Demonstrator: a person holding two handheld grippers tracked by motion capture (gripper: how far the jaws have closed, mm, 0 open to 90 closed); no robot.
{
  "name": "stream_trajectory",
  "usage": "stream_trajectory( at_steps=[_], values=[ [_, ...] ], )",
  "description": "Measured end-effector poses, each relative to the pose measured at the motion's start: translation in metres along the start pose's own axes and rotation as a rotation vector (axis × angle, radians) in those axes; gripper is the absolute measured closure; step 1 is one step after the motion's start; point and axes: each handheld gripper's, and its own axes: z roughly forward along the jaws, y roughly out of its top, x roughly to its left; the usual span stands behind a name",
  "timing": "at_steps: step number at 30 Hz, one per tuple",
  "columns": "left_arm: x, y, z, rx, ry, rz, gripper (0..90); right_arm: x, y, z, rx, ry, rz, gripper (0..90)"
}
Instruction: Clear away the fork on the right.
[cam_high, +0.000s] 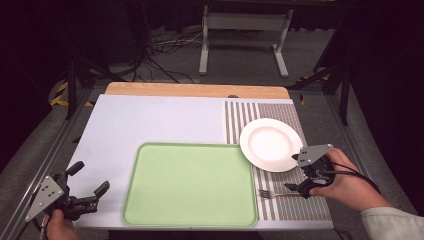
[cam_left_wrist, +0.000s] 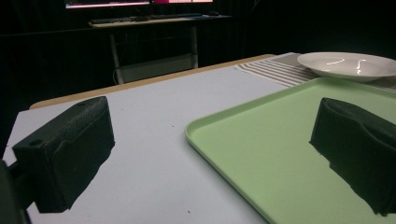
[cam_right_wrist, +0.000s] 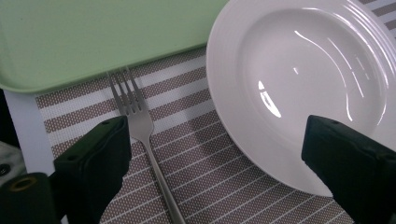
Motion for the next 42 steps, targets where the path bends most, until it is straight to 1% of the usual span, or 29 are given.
stream_trajectory(
  at_steps=[3, 5, 7, 11, 14, 15, 16, 18, 19, 20, 21, 22, 23, 24, 25, 26, 27, 29, 31, 32, 33, 34, 35, 36, 37, 38, 39, 40, 42],
  values=[
    [0.0, 0.0, 0.0, 0.0, 0.0, 0.0, 0.3, -0.001, 0.0, 0.003, 0.023, 0.016, -0.012, 9.5],
    [0.0, 0.0, 0.0, 0.0, 0.0, 0.0, 0.3, -0.002, 0.0, 0.005, 0.042, 0.024, -0.031, 10.0],
    [0.0, 0.0, 0.0, -0.001, 0.001, -0.002, 0.3, -0.002, 0.0, 0.006, 0.06, 0.043, -0.041, 12.3],
    [0.0, 0.0, 0.0, -0.001, 0.001, -0.002, 0.3, -0.002, -0.001, 0.009, 0.074, 0.063, -0.056, 13.6],
    [0.0, 0.0, 0.0, -0.001, 0.001, -0.001, 0.3, -0.002, -0.003, 0.015, 0.086, 0.086, -0.061, 16.0],
    [0.0, 0.0, 0.0, 0.0, 0.002, -0.001, 0.3, -0.001, -0.003, 0.016, 0.091, 0.095, -0.053, 16.9],
    [0.0, 0.0, 0.0, -0.001, 0.002, -0.002, 0.3, 0.0, -0.004, 0.018, 0.109, 0.109, -0.045, 17.1],
    [0.0, 0.0, 0.0, -0.001, 0.001, -0.002, 0.3, 0.0, -0.005, 0.02, 0.117, 0.116, -0.048, 17.7],
    [0.0, 0.0, 0.0, -0.002, 0.002, -0.002, 0.3, 0.0, -0.006, 0.024, 0.129, 0.132, -0.064, 21.0],
    [0.0, 0.0, 0.0, -0.004, 0.004, -0.004, 0.3, 0.0, -0.007, 0.026, 0.133, 0.143, -0.079, 21.9],
    [0.0, 0.0, -0.001, -0.004, 0.004, -0.004, 0.3, 0.0, -0.007, 0.029, 0.136, 0.163, -0.1, 27.6],
    [0.0, 0.0, -0.001, -0.005, 0.005, -0.005, 0.3, 0.0, -0.008, 0.031, 0.142, 0.182, -0.108, 30.7],
    [0.001, 0.0, -0.001, -0.003, 0.005, -0.004, 0.3, 0.0, -0.009, 0.033, 0.151, 0.199, -0.11, 31.8],
    [0.001, 0.0, -0.001, -0.003, 0.005, -0.004, 0.3, 0.001, -0.01, 0.036, 0.17, 0.21, -0.131, 32.3],
    [0.001, 0.0, -0.001, -0.002, 0.004, -0.005, 0.3, 0.001, -0.01, 0.036, 0.17, 0.21, -0.131, 32.3],
    [0.0, 0.0, -0.001, -0.003, 0.005, -0.004, 0.3, 0.002, -0.011, 0.04, 0.211, 0.228, -0.159, 37.8],
    [0.0, 0.0, -0.001, -0.004, 0.005, -0.004, 0.3, 0.002, -0.011, 0.042, 0.226, 0.237, -0.165, 39.3],
    [0.0, 0.0, 0.0, -0.004, 0.004, -0.002, 0.3, 0.003, -0.011, 0.045, 0.253, 0.247, -0.184, 43.0],
    [0.0, 0.0, -0.001, -0.004, 0.004, -0.003, 0.3, 0.004, -0.009, 0.046, 0.284, 0.253, -0.196, 48.8],
    [0.001, 0.0, -0.001, -0.004, 0.005, -0.005, 0.3, 0.004, -0.008, 0.048, 0.3, 0.259, -0.222, 52.3],
    [0.0, 0.0, -0.001, -0.004, 0.004, -0.005, 0.3, 0.004, -0.008, 0.048, 0.313, 0.261, -0.231, 54.0],
    [0.0, 0.0, -0.001, -0.004, 0.004, -0.005, 0.3, 0.004, -0.008, 0.048, 0.313, 0.261, -0.231, 54.0],
    [0.001, 0.0, -0.001, -0.003, 0.004, -0.003, 0.3, 0.004, -0.007, 0.049, 0.334, 0.26, -0.234, 56.0],
    [0.0, 0.0, -0.001, -0.004, 0.005, -0.004, 0.3, 0.005, -0.007, 0.05, 0.349, 0.27, -0.242, 57.2],
    [0.0, 0.0, -0.001, -0.003, 0.004, -0.003, 0.3, 0.004, -0.006, 0.051, 0.353, 0.282, -0.249, 58.1],
    [0.0, 0.0, -0.001, -0.004, 0.004, -0.004, 0.3, 0.005, -0.006, 0.052, 0.368, 0.284, -0.249, 59.3],
    [0.0, 0.0, -0.001, -0.003, 0.003, -0.004, 0.3, 0.005, -0.006, 0.053, 0.377, 0.288, -0.266, 60.8],
    [0.001, 0.0, -0.001, -0.001, 0.002, -0.004, 0.3, 0.006, -0.006, 0.054, 0.398, 0.287, -0.269, 63.5],
    [0.001, 0.0, -0.001, -0.002, 0.003, -0.005, 0.3, 0.006, -0.006, 0.055, 0.406, 0.289, -0.275, 65.3]
  ],
)
